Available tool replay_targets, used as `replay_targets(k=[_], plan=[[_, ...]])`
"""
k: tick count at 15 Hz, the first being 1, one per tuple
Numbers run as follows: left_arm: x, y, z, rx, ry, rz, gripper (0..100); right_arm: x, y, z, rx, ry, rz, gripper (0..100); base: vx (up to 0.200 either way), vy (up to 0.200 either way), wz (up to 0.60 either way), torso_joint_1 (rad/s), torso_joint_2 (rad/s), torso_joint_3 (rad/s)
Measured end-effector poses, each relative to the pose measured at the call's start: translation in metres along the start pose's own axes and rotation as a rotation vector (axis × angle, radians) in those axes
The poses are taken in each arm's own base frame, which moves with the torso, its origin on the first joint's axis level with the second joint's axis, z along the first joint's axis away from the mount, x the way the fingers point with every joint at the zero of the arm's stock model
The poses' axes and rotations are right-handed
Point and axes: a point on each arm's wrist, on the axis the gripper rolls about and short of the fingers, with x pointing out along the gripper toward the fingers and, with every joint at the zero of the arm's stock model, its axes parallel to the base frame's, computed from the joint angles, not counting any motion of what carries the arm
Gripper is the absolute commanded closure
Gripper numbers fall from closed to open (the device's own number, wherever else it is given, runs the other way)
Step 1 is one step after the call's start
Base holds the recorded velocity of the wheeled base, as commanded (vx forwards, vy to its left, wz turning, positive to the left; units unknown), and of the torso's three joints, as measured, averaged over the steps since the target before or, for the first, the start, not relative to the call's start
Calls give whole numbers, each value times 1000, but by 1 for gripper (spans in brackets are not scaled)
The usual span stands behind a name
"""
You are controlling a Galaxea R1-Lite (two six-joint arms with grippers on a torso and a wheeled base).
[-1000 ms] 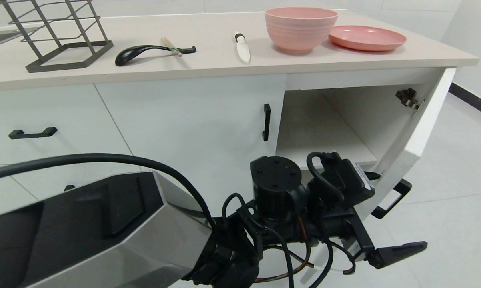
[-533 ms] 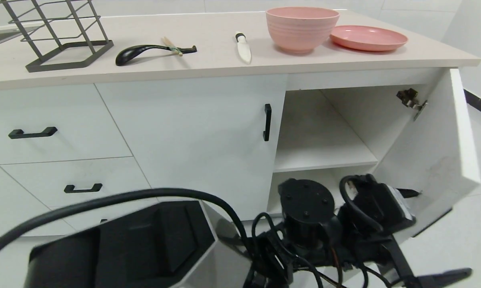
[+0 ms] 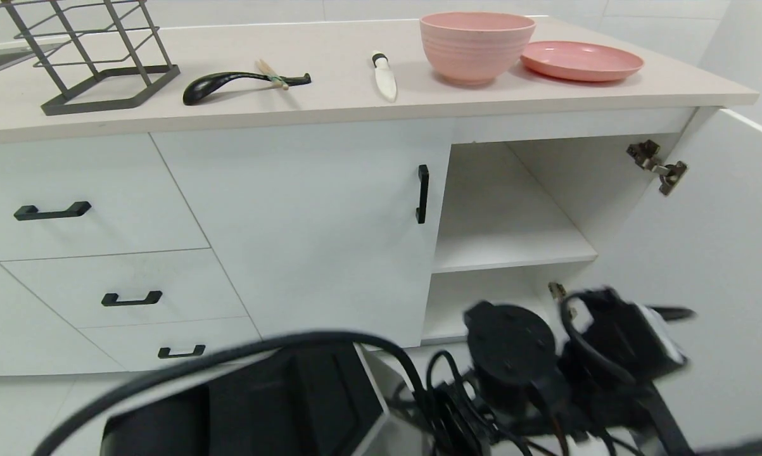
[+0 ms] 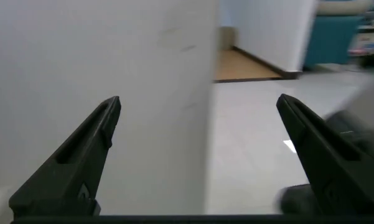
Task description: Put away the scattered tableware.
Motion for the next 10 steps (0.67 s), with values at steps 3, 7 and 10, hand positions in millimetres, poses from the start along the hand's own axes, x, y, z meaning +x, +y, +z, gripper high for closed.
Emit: replay_targets(k=[3, 7, 10], plan=[[-45, 46, 20, 35, 27, 129, 0, -4, 5, -3, 11, 54, -19, 0, 0, 0, 0, 0, 0, 0], [-105, 63, 77, 68, 49, 240, 0, -11, 25, -31, 174, 128, -12, 0, 0, 0, 0, 0, 0, 0], [-149, 64, 118, 109, 47, 321, 0, -14, 35, -48, 257, 174, -34, 0, 0, 0, 0, 0, 0, 0]])
